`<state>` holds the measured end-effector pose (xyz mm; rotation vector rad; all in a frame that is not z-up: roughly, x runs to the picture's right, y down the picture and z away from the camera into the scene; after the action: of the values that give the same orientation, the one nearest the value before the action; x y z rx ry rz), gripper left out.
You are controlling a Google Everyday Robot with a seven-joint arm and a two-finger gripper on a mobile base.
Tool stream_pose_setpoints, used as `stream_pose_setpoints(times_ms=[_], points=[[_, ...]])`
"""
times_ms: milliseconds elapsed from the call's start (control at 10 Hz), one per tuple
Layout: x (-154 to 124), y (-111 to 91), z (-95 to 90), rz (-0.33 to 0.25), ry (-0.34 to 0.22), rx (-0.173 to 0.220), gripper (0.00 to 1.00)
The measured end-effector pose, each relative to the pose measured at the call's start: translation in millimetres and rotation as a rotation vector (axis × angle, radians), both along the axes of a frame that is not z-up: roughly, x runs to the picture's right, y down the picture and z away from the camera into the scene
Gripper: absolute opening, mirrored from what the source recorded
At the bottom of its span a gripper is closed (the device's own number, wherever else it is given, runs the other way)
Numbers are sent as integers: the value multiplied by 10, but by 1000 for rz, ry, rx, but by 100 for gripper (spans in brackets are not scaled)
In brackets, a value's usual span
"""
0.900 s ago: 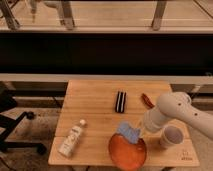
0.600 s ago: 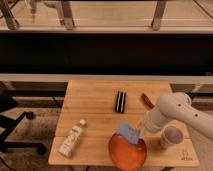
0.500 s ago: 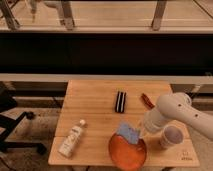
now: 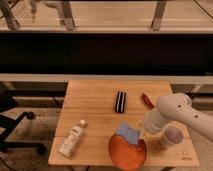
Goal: Place the white sponge in the ceramic bowl
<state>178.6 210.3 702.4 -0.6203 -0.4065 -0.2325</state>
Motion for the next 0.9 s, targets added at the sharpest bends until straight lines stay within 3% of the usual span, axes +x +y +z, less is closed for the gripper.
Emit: stream_pose_setpoints(times_ms=[900], points=[[-39,37,-24,-16,-2,11,1]])
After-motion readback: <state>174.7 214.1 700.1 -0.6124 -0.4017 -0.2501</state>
